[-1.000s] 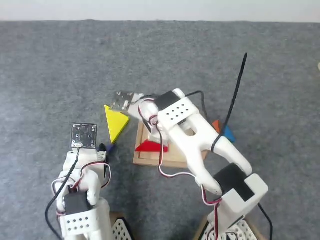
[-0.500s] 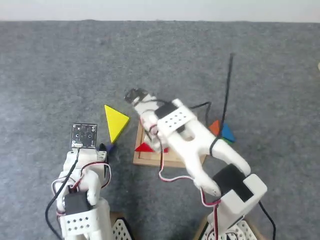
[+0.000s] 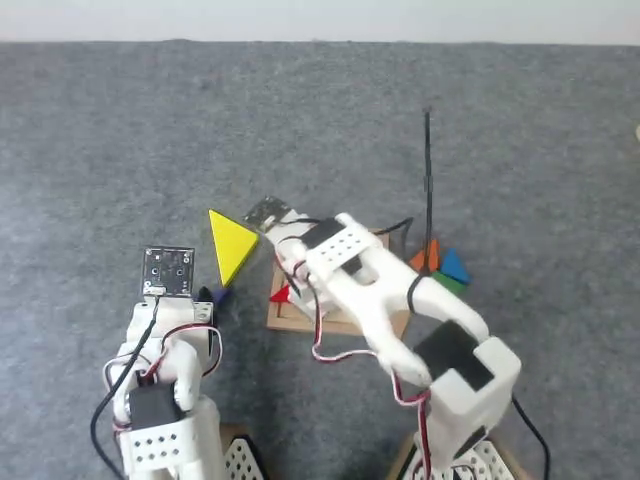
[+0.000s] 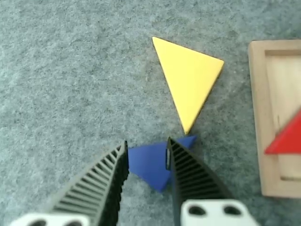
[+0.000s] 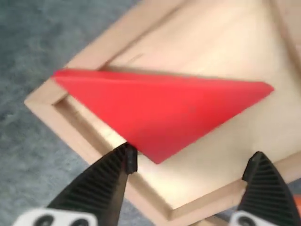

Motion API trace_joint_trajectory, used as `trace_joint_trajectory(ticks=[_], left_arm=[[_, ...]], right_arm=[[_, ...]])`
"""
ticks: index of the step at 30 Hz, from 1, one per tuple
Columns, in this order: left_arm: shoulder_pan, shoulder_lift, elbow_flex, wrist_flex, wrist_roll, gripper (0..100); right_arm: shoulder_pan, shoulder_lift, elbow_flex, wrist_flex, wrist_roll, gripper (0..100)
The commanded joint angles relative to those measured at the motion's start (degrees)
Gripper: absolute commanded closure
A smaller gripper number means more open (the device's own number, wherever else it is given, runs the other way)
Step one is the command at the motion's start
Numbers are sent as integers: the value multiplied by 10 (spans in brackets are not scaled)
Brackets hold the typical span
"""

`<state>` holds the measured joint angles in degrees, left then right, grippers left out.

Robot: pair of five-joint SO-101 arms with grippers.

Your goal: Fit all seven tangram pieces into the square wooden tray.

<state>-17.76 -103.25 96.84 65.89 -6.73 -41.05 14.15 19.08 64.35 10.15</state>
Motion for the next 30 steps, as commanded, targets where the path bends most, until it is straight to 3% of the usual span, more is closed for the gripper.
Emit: trace_joint_trajectory(ticks=[1,8,19,30], left_arm=[[3,-11,-5,4,-4,863],[3,-11,-5,4,-4,863],[3,-11,-5,4,-4,863],[3,-11,-5,4,-4,863]], right_arm=[[43,5,-34,-2,31,648],[49,5,-66,-2,99,648],[66,4,-146,24,105,648],[137,9,-178,80,135,648]])
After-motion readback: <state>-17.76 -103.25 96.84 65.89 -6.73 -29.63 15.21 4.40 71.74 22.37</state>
